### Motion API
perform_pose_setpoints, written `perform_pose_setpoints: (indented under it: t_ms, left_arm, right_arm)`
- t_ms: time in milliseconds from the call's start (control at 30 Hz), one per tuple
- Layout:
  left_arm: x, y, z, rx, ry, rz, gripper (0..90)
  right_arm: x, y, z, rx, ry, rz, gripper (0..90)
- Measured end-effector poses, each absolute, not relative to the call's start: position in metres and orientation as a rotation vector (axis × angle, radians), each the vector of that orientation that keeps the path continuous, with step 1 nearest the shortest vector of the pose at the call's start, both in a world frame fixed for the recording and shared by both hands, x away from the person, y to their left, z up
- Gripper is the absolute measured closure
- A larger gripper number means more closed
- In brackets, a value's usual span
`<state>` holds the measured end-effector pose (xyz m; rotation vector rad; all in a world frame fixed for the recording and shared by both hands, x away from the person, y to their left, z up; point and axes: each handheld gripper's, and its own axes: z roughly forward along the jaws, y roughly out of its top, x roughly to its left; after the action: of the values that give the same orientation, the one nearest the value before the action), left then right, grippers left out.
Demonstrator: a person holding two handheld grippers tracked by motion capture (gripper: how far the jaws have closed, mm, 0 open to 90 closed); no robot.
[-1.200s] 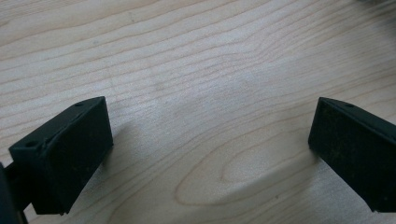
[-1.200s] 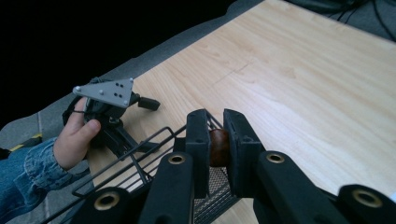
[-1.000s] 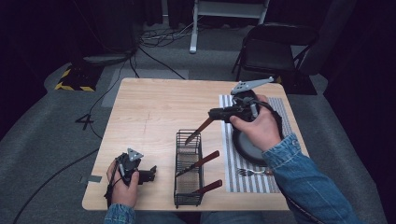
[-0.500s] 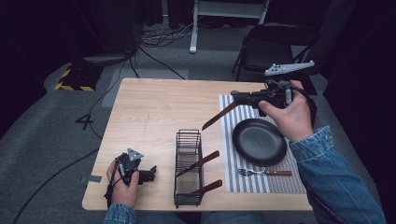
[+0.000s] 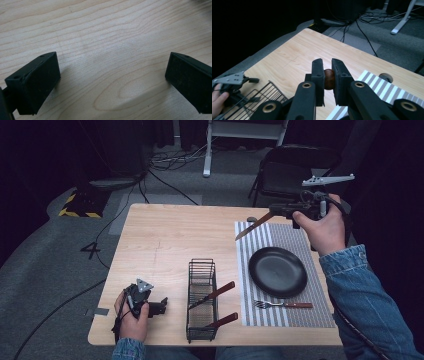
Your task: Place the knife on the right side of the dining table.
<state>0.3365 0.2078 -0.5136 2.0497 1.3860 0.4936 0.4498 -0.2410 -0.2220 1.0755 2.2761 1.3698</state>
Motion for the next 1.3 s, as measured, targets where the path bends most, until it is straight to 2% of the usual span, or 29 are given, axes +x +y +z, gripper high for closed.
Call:
perform_pose_setpoints:
  t_ms: [367,833,1300]
  left_arm:
    - [0.337,0.208,-0.513,2.052,1.385,0.496,0.0]
    - [0.337,0.208,-0.514,2.051,1.385,0.499,0.0]
    - [0.337,0.208,-0.514,2.049,1.387,0.499,0.0]
  right_arm:
    - [0.476,-0.257,-0.236,1.121,2.251,1.34,81.1]
    - [0.525,-0.286,-0.3,1.272,2.247,1.195,81.1]
    - [0.551,-0.288,-0.333,1.37,2.232,1.177,81.1]
